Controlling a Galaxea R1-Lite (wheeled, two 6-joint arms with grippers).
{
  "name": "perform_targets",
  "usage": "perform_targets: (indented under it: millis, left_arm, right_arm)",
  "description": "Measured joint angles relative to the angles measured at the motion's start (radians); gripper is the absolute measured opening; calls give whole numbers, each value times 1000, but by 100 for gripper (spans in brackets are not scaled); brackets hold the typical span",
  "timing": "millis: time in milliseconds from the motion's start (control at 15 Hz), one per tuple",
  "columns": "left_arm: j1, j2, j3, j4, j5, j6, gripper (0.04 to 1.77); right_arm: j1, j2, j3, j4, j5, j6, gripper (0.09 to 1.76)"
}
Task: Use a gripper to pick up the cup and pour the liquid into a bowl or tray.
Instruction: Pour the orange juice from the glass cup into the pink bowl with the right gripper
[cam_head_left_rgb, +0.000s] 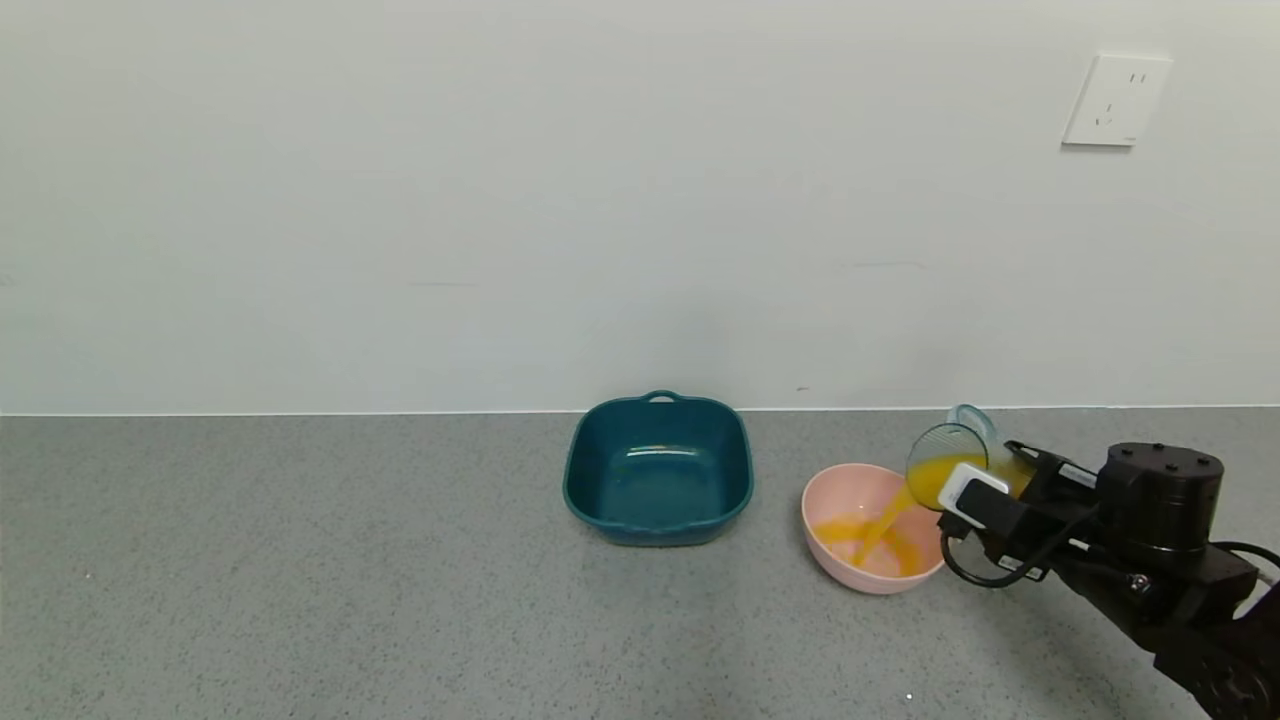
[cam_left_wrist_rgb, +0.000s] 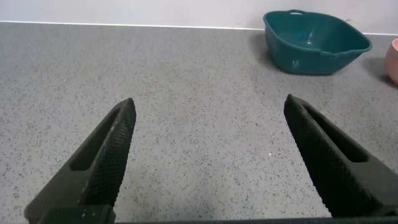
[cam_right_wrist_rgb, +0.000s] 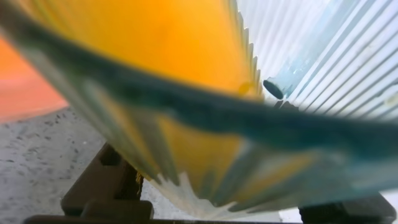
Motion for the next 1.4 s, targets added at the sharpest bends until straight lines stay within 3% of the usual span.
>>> perform_targets:
  millis: [1400]
  left_arm:
    - [0,0,0,0,0,0,172]
  right_arm:
    - [-26,-3,-43,3,-1,-232,133]
